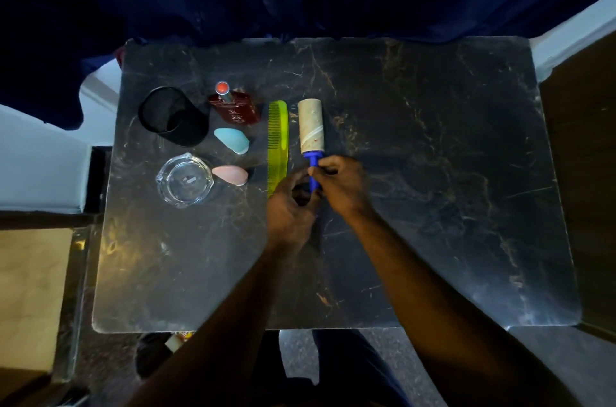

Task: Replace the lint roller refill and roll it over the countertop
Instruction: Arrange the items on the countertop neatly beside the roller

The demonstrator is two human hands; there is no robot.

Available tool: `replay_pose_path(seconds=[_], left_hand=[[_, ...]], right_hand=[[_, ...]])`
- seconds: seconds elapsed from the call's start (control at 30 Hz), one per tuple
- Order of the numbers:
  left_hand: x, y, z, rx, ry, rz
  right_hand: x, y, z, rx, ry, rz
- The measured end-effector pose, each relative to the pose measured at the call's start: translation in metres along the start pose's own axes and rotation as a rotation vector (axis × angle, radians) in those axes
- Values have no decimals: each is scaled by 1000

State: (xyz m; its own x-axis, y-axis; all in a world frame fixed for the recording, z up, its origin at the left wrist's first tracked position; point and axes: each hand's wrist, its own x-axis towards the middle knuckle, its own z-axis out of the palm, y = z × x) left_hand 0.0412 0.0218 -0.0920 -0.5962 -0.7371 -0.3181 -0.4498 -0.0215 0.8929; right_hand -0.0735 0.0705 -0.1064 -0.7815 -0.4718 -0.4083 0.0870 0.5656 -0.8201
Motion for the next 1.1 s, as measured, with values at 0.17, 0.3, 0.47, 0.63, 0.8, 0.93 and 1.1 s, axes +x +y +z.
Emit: replay_pose_path(seconds=[0.17, 0.3, 0.47, 0.63, 0.8, 0.93, 1.1], left_hand=[[5, -7, -13, 117, -53, -25], [4, -10, -14, 124, -53, -19], [1, -9, -16, 121, -6, -32], [0, -7, -21, 116, 46, 13], [-2, -8, -19, 91, 42, 64], [-4, -11, -21, 132, 9, 83], [-16, -6, -29, 285, -6, 284]], right_hand=[[-1, -5, 11, -64, -12, 22], [-5, -10, 11, -127, -4, -6], [-10, -16, 9, -190, 36, -50], [-15, -18, 10, -218, 32, -68], [-20, -20, 9, -222, 37, -74], [-24, -22, 7, -206, 41, -70], [-33, -25, 3, -208, 89, -131]])
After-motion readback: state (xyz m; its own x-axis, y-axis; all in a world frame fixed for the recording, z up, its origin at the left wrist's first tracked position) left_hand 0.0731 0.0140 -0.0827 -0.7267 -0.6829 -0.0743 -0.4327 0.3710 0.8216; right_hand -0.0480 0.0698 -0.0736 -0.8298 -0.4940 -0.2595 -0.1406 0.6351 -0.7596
